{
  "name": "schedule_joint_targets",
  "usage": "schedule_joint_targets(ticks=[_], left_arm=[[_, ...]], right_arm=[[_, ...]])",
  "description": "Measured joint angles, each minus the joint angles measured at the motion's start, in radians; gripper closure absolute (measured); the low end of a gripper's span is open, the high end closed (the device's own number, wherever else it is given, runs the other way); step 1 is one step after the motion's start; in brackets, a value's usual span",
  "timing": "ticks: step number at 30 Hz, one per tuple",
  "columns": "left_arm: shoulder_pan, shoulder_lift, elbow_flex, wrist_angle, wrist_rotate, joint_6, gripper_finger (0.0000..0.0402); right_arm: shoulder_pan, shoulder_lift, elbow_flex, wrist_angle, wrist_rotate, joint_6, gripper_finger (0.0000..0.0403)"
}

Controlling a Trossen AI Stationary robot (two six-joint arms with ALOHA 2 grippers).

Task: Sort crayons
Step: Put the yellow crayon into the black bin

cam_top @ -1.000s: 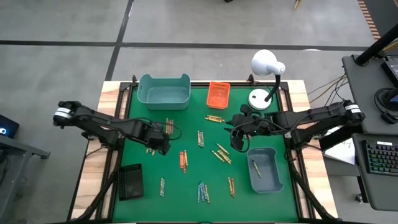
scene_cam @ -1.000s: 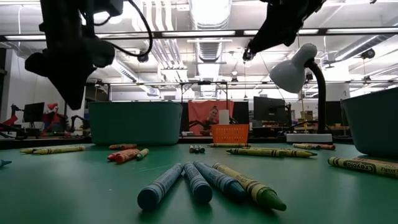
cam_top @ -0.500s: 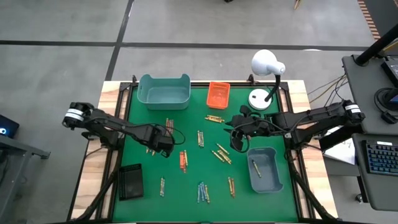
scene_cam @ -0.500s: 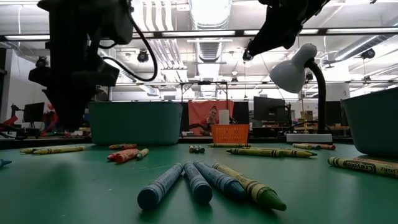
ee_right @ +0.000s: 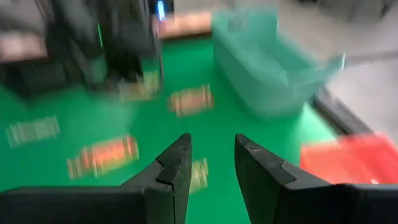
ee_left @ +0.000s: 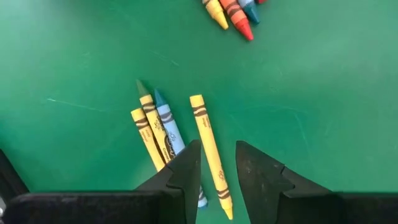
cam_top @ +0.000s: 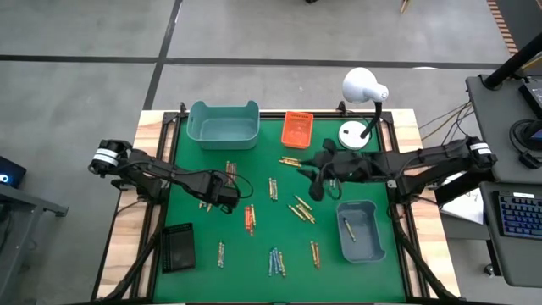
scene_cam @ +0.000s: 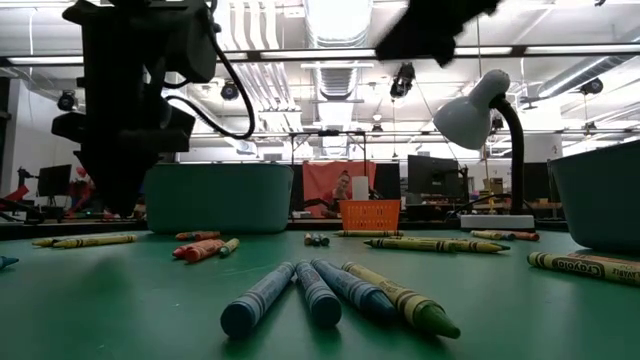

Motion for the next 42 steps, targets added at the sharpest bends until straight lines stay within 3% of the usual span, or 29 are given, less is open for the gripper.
schedule_joint_targets(ticks=[7,17,25,32,37,42], left_arm=[[0.0,0.0,-0.016,0.019,-0.016,0.009,0.0317],[0.0,0.0,-0.032,0.063,-0.016,0.005,0.0317],[0.0,0.0,-0.034,0.063,-0.016,0.005,0.0317],[-0.001,0.0,-0.034,0.063,-0.016,0.006,0.0317],[-0.001,0.0,-0.034,0.063,-0.016,0.009,0.0317],[-0.001,0.0,-0.034,0.063,-0.016,0.018,0.0317]], right_arm=[[-0.107,0.026,0.012,0.232,-0.085,-0.068,0.0294],[-0.264,0.219,0.046,0.512,-0.186,-0.034,0.0294],[-0.339,0.482,0.236,0.508,-0.187,-0.058,0.0294],[-0.4,0.657,0.43,0.356,-0.186,-0.064,0.0294],[-0.419,0.71,0.492,0.293,-0.187,-0.066,0.0294],[-0.417,0.672,0.496,0.229,-0.194,-0.069,0.0294]])
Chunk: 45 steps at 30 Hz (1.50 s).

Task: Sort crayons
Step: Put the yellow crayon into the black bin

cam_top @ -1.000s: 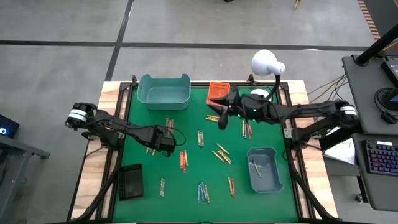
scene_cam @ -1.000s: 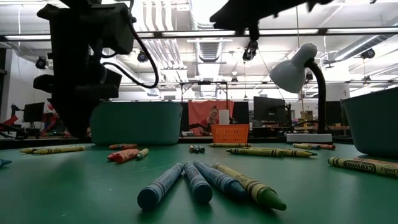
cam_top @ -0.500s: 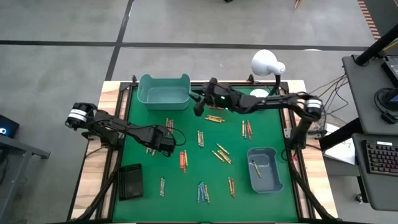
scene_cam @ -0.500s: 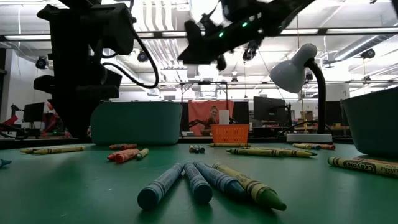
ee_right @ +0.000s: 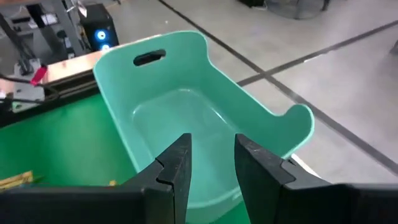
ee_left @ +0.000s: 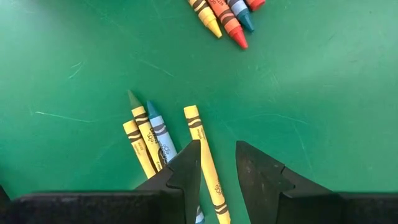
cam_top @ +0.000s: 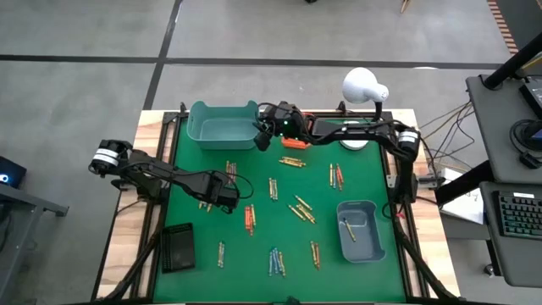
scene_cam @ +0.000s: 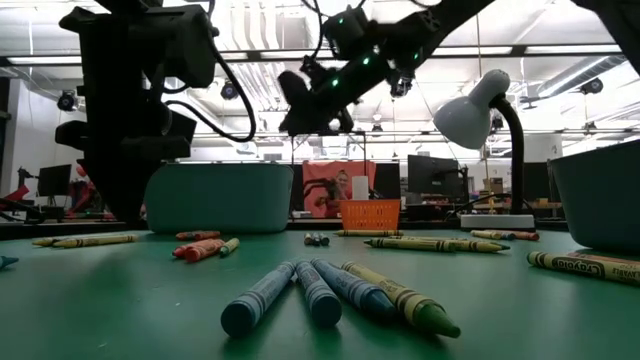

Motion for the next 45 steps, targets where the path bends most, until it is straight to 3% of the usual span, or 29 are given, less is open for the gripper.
schedule_joint_targets(ticks=[8,15,25,45], left_arm=[[0.0,0.0,-0.01,0.0,-0.009,0.006,0.0317],[0.0,0.0,-0.032,0.005,-0.008,-0.002,0.0317],[0.0,0.0,-0.058,0.043,-0.008,-0.002,0.0317],[0.0,-0.001,-0.111,0.167,0.004,0.006,0.0328]], right_arm=[[0.041,-0.17,-0.016,-0.205,-0.071,-0.025,0.0294],[0.11,-0.269,-0.078,-0.239,-0.072,-0.035,0.0294],[0.163,-0.303,-0.12,-0.24,-0.071,-0.033,0.0294],[0.164,-0.303,-0.122,-0.263,-0.071,-0.032,0.0294]])
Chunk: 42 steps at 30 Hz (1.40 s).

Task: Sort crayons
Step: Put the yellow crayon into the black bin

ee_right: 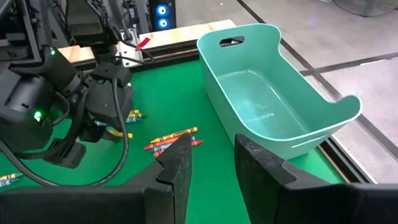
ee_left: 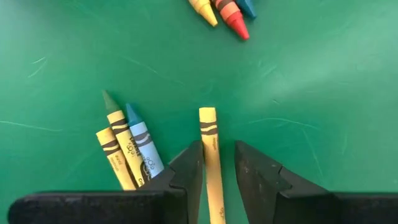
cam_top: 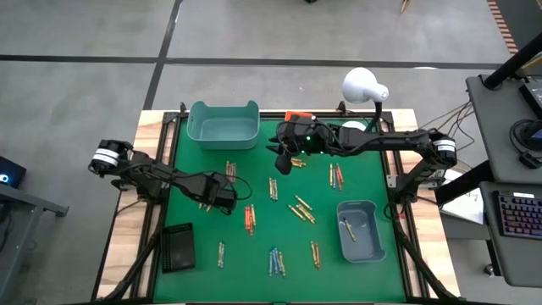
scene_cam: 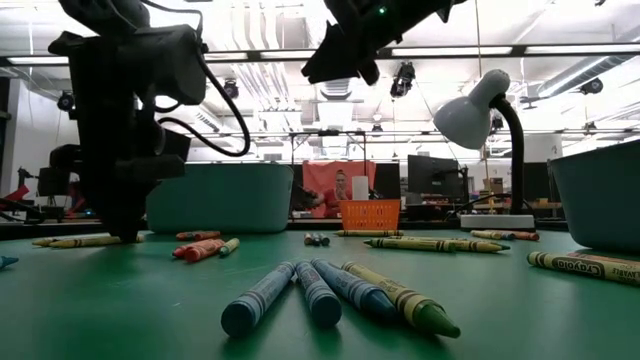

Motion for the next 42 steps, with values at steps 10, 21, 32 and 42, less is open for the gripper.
schedule_joint_targets(ticks=[10,21,32,42], left_arm=[[0.0,-0.003,-0.027,0.047,-0.003,0.0,0.0378],[-0.004,-0.026,0.012,0.024,0.005,0.008,0.04],[-0.113,-0.058,0.227,-0.21,0.003,-0.031,0.0401],[-0.394,-0.075,0.429,-0.546,-0.016,-0.441,0.0401]], right_arm=[[0.0,0.0,-0.001,-0.028,0.0,0.001,0.0294],[0.0,0.0,-0.001,-0.045,0.0,0.0,0.0294],[0.0,0.0,-0.001,-0.093,0.0,-0.001,0.0294],[0.022,0.0,-0.002,-0.103,-0.001,-0.032,0.0294]])
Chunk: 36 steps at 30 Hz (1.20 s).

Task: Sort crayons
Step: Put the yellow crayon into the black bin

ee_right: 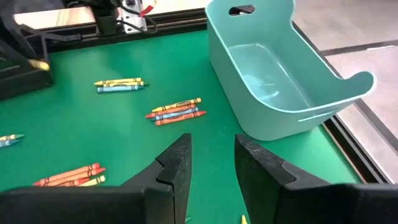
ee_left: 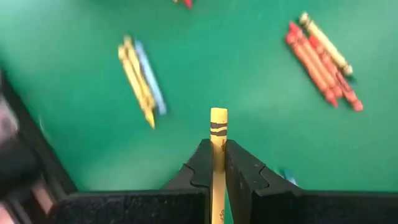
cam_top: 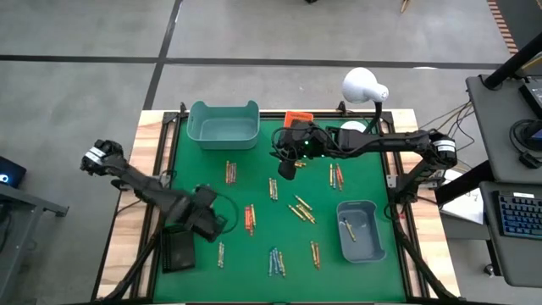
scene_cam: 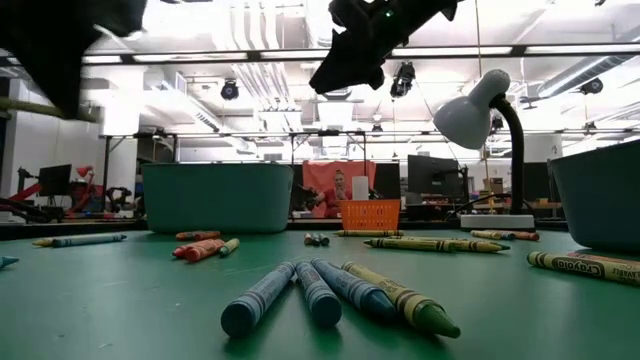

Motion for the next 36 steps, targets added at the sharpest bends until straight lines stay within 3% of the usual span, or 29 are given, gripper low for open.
schedule_joint_targets(ticks=[8,12,36], left_arm=[[-0.289,-0.016,-0.005,-0.003,0.159,-0.51,0.0401],[-0.424,-0.001,-0.007,0.013,0.183,-0.765,0.0402],[-0.442,0.098,-0.058,-0.068,0.189,-0.765,0.0387]], right_arm=[[0.013,0.0,0.0,0.001,0.0,-0.011,0.0294],[0.016,0.0,0.0,0.0,0.0,-0.012,0.0294],[0.017,0.0,0.0,0.002,0.0,-0.048,0.0294]])
